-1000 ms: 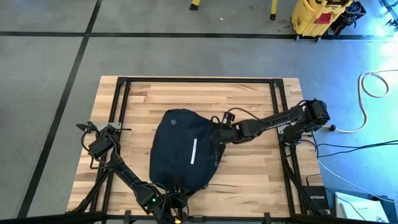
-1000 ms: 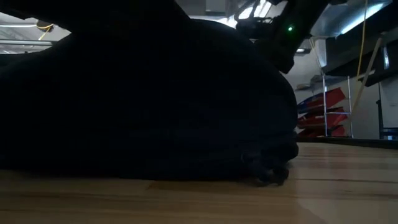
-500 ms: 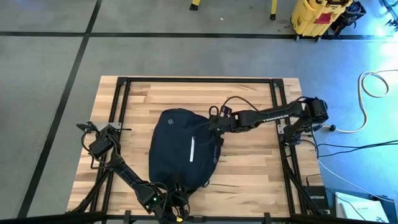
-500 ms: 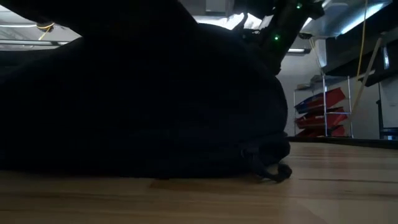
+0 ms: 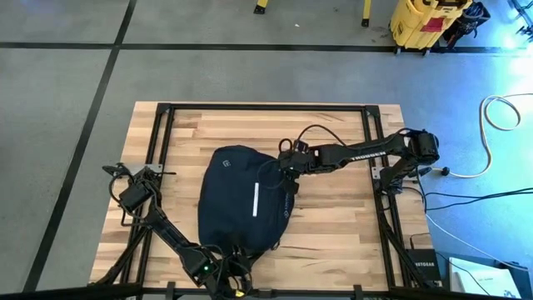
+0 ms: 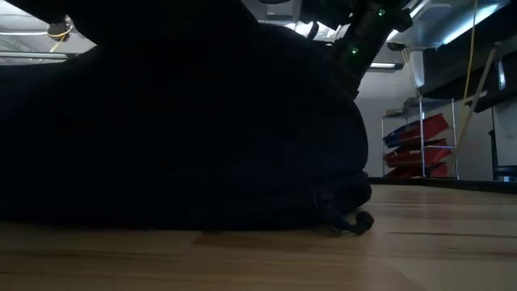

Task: Unpack backpack
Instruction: Close the black backpack, then return to Home Position

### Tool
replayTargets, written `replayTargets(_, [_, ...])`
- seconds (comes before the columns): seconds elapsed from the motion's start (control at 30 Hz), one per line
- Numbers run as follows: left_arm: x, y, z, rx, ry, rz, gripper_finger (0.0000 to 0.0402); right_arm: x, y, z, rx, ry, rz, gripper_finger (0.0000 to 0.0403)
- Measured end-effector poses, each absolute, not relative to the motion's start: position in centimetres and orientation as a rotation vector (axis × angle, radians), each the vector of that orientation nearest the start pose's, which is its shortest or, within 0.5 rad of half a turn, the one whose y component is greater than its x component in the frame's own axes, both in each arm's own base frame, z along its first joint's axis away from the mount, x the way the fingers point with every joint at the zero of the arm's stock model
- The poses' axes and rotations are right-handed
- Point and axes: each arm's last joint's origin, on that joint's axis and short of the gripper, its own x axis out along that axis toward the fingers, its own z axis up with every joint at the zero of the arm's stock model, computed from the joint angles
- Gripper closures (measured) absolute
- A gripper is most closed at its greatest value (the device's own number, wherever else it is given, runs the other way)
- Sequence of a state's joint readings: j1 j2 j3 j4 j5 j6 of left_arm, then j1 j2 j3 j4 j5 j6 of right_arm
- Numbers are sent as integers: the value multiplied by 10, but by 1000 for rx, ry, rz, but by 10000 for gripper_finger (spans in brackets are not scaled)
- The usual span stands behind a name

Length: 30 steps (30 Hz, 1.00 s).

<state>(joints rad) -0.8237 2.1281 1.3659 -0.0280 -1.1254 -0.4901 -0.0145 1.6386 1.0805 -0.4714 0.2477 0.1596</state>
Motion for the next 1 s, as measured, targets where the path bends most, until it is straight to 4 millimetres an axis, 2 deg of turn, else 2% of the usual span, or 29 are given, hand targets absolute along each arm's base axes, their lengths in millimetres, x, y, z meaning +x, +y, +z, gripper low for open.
replayTargets(0.13, [314, -298, 157, 161, 327, 407, 342, 325, -9, 208, -1, 1001, -341, 334])
replayTargets(0.3, [312, -294, 194, 109, 256, 423, 277, 317, 1, 227, 12, 938, -323, 266])
replayTargets(0.47, [303, -290, 220, 157, 254, 405, 227, 303, 29, 254, 23, 839, -256, 204])
replayTargets(0.6, [293, -280, 232, 166, 303, 391, 219, 289, 61, 271, 5, 772, -185, 175])
replayTargets(0.7, [282, -266, 232, 149, 329, 394, 223, 278, 85, 277, -8, 711, -91, 167])
replayTargets(0.8, [268, -248, 224, 122, 342, 395, 225, 265, 103, 268, -12, 678, -20, 166])
replayTargets(0.9, [255, -231, 217, 52, 330, 351, 226, 251, 111, 255, 16, 665, -5, 165])
replayTargets(1.0, [248, -215, 213, -22, 302, 185, 226, 236, 111, 249, 55, 611, 15, 165])
